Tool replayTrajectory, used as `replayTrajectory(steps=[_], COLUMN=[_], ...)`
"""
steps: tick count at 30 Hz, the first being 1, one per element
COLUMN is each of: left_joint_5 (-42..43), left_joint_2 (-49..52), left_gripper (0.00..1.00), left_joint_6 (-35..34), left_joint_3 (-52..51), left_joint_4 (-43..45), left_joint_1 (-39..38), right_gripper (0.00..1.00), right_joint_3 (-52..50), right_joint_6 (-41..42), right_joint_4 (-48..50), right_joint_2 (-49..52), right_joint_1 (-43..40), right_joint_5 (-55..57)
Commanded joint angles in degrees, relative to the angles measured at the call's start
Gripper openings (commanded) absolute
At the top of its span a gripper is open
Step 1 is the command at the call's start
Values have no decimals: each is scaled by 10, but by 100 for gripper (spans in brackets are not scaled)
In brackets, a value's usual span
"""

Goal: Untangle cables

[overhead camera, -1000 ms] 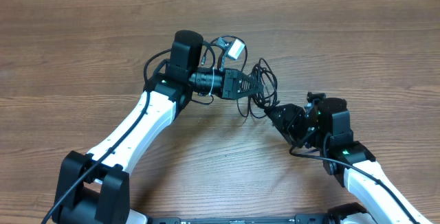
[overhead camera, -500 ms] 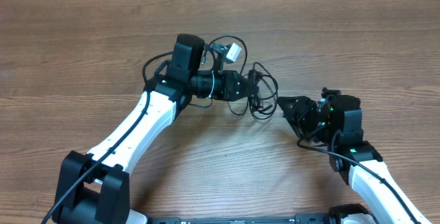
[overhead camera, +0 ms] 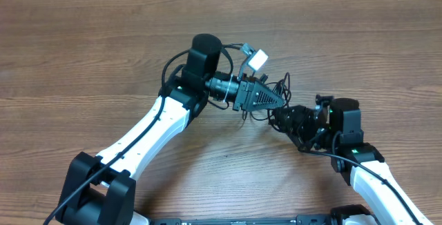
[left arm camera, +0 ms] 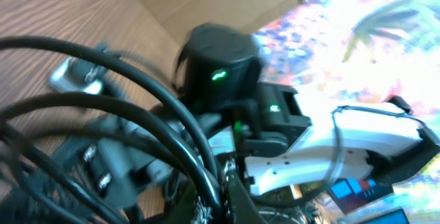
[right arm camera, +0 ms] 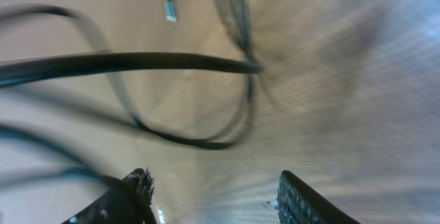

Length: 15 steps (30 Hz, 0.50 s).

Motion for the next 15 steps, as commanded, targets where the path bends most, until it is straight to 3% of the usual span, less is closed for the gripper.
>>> replayTrajectory(steps=[1, 5, 7, 15], left_joint_5=[91, 122, 134, 145], left_joint_2=[-15, -15, -15, -15], left_gripper=[4, 4, 4, 4], left_joint_6=[-89, -193, -213, -212], left_joint_3=[8, 8, 8, 8], left_joint_4=[101, 242, 297, 313], left_joint_1=[18, 43, 61, 158], right_gripper=[56, 56, 56, 56], right_joint_3=[2, 2, 2, 2], right_joint_6=[-33, -32, -33, -32], right_joint_4=[-67, -117, -126, -139], right_joint_2=[4, 17, 25, 32], right_joint_1=[-3, -3, -3, -3], right_joint_5=[87, 139, 154, 181])
